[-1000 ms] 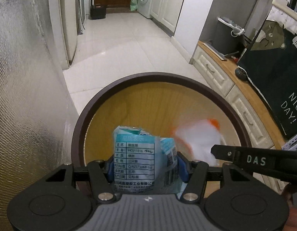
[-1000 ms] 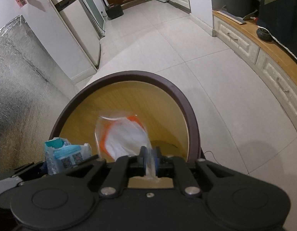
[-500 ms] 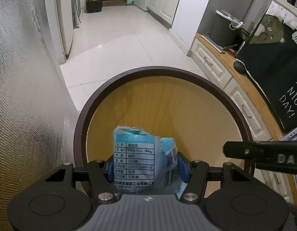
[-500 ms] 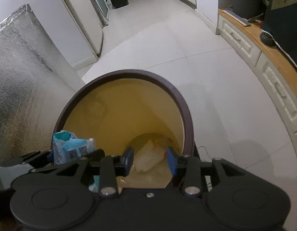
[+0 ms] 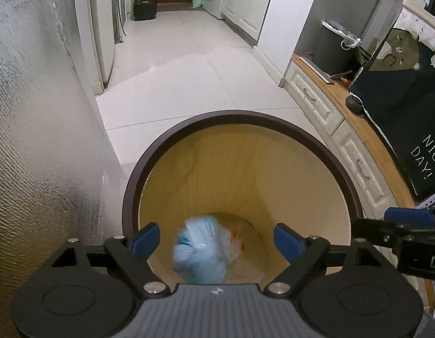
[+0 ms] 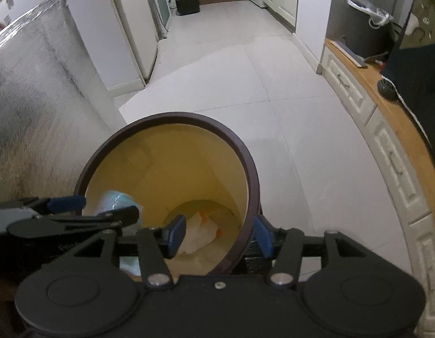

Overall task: Collect trash
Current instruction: 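Open the right tool to drop the clear bag while the left tool drops the carton, then move both tools back to the table toward the blue bag and white bag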

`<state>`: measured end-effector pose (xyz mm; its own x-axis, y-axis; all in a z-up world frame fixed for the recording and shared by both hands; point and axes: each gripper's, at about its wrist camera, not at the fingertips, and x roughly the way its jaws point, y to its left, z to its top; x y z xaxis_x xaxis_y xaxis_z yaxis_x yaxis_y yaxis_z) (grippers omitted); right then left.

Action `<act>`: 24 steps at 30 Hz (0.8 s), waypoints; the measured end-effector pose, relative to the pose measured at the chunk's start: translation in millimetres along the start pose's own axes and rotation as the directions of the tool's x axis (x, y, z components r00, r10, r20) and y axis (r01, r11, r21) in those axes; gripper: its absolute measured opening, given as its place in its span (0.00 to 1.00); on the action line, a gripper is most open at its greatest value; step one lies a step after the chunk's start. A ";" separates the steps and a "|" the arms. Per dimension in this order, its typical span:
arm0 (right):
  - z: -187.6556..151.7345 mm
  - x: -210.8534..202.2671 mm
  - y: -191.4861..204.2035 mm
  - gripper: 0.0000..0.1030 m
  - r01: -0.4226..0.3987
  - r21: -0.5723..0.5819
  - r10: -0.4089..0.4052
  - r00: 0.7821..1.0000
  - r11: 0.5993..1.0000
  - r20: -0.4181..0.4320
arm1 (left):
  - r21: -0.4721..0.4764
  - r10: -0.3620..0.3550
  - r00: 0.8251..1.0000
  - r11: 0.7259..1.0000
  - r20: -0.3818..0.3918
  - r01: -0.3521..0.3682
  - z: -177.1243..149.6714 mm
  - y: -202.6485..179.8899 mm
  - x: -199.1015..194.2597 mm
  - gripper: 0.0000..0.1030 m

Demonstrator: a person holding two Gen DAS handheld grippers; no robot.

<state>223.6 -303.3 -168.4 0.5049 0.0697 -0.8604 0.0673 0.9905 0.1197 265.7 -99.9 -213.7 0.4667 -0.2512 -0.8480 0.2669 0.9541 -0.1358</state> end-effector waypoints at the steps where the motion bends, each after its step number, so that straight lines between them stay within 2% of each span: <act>1: -0.2 -0.8 -0.4 0.53 0.000 -0.004 0.000 1.000 1.000 -0.001 | 0.000 0.001 1.000 1.000 -0.001 -0.001 -0.4 -0.2 -1.8 0.88; 14: -5.5 -15.3 2.0 0.60 0.010 -0.047 -0.009 1.000 0.999 0.016 | -0.006 0.047 0.998 0.999 -0.049 -0.048 -7.7 2.7 -21.5 0.97; 24: -14.2 -32.5 -0.4 0.79 0.034 -0.082 -0.030 0.999 0.996 0.045 | -0.015 0.071 0.997 0.997 -0.033 -0.072 -15.9 2.3 -47.7 1.00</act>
<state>195.0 -304.3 -147.6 0.5410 0.0345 -0.8403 0.0134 0.9987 0.0496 230.7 -83.1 -181.7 0.4569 -0.1770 -0.8717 0.2196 0.9721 -0.0823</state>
